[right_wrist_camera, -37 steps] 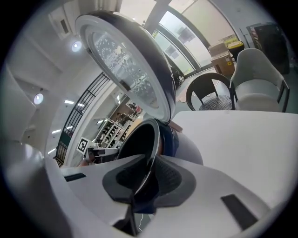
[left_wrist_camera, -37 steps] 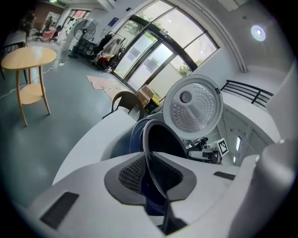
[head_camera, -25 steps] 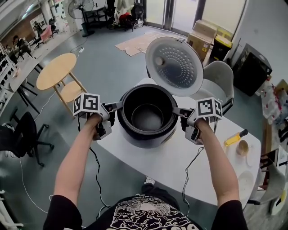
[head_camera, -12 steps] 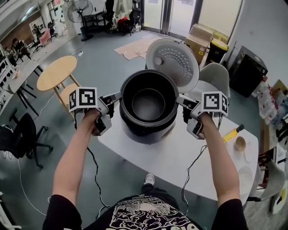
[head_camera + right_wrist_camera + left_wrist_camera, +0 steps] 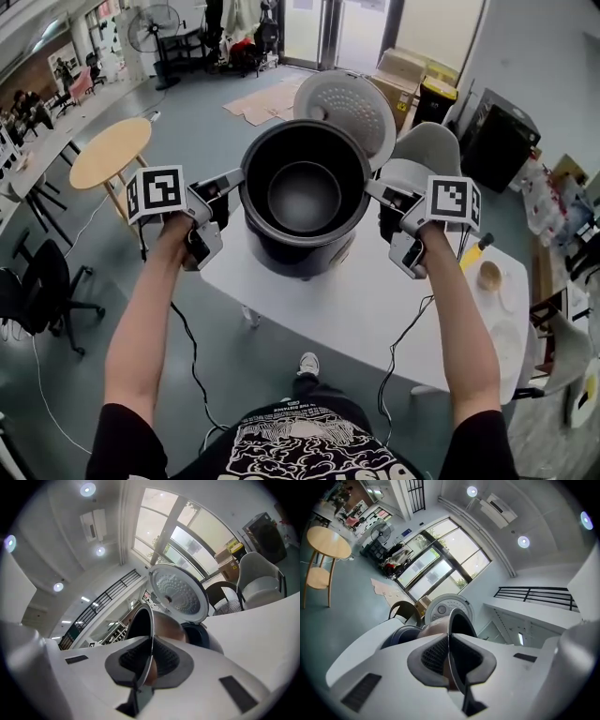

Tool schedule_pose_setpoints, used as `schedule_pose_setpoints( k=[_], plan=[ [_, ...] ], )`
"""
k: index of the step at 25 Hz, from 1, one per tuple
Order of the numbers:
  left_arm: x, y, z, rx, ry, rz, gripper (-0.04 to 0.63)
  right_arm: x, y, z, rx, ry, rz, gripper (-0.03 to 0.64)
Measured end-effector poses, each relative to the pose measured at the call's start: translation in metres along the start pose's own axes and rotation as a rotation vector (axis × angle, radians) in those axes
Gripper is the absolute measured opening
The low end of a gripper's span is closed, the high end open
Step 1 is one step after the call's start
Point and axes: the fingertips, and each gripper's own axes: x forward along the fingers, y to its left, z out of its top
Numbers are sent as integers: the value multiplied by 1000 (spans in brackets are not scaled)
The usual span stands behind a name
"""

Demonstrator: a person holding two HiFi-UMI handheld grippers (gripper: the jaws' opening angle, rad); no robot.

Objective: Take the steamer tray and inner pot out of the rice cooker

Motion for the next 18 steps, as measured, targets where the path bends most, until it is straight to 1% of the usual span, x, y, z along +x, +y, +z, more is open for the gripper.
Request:
schedule_pose_setpoints(
  k=[1,3,6,8,10,11,14,15,16,18],
  plan=[
    [-1,-8,1,4,-6,-10,28,-7,5,2,0,-12,8,37],
    [-20,-26,-4,11,-17,-28,28,-24,26,-7,-2,-35,17,37],
    [-50,-51,-31,27,-20,-64,28,-58,51,-38,-22,-70,5,37],
    [-52,-64,-65,37,-14,-84,28,-90,44,-60,-34,-94,-13,37],
    [-39,-80,-99,39,-4,-108,26,-125,28,-76,-41,-113,-26,38],
    [-36,-88,-106,37,3,-122,26,-137,28,-79,-38,-122,-31,38],
    [-42,-106,-97,34,41,-160,26,-151,50,-78,-6,-156,-57,38],
    [-37,-115,-105,36,56,-172,26,-165,48,-82,5,-168,-72,38],
    [-26,-126,-126,39,70,-187,26,-188,35,-89,17,-179,-87,40],
    [11,-153,-188,40,94,-210,26,-252,-8,-108,29,-204,-118,39]
  ],
)
